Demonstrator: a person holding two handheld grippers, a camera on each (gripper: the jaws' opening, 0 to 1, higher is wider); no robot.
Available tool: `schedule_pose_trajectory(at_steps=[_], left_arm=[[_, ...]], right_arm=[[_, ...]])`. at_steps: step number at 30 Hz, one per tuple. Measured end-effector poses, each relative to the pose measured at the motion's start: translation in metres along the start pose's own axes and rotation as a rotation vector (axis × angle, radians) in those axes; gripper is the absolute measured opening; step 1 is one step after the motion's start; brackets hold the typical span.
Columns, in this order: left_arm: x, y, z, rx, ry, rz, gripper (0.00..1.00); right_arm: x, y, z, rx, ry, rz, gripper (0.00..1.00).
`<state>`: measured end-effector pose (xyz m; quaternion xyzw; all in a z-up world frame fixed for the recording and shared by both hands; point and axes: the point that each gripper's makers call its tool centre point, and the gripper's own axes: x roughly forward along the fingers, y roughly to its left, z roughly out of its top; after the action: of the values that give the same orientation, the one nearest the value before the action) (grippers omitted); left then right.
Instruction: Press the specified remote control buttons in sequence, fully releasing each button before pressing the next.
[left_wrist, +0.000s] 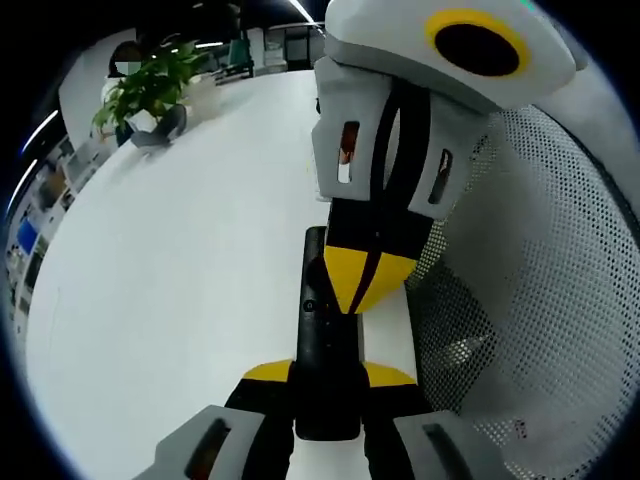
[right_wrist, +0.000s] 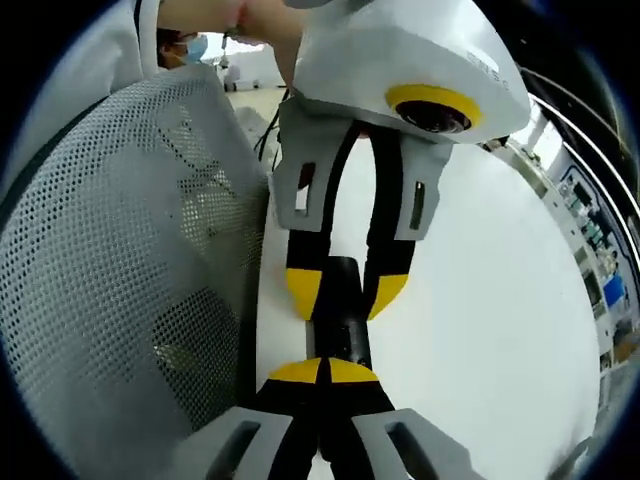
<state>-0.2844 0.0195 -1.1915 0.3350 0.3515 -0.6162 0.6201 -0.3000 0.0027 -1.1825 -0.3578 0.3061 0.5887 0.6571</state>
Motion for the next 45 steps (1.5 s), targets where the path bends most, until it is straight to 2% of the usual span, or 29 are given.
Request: schedule_pose_trajectory(at_steps=[2,5,8,12,17,26,29,36,38,42,45], left_arm=[[0.0,0.0,0.0,-0.001,-0.001,0.001,0.24],[0.0,0.0,0.0,-0.004,-0.004,0.004,0.24],[0.0,0.0,0.0,-0.008,-0.01,0.003,0.24],[0.0,0.0,0.0,-0.013,-0.018,0.0,0.24],[0.0,0.0,0.0,-0.011,-0.02,-0.002,0.24],[0.0,0.0,0.0,-0.001,-0.011,-0.004,0.24],[0.0,0.0,0.0,0.0,-0.01,0.001,0.24],[0.0,0.0,0.0,0.0,-0.009,0.003,0.24],[0.0,0.0,0.0,-0.001,-0.012,0.003,0.24],[0.0,0.0,0.0,-0.002,-0.025,0.005,0.24],[0.0,-0.001,0.0,-0.008,-0.032,0.009,0.24]], right_arm=[[-0.001,-0.001,0.001,0.084,-0.037,0.017,0.0],[-0.004,-0.004,-0.001,0.152,-0.033,0.024,0.0],[-0.006,-0.012,-0.003,0.107,-0.017,-0.012,0.0],[-0.002,-0.015,-0.003,0.124,-0.01,0.007,0.0],[-0.004,-0.014,-0.003,0.099,0.0,0.019,0.0],[-0.001,-0.013,-0.002,0.007,0.051,-0.01,0.0],[-0.001,-0.014,-0.002,-0.048,0.071,-0.022,0.0],[0.0,-0.015,-0.002,-0.067,0.062,-0.049,0.0],[0.0,-0.016,-0.002,-0.04,0.052,-0.04,0.0],[-0.003,-0.015,-0.001,0.129,0.005,0.029,0.0],[-0.003,-0.022,-0.005,0.128,0.03,0.017,0.0]])
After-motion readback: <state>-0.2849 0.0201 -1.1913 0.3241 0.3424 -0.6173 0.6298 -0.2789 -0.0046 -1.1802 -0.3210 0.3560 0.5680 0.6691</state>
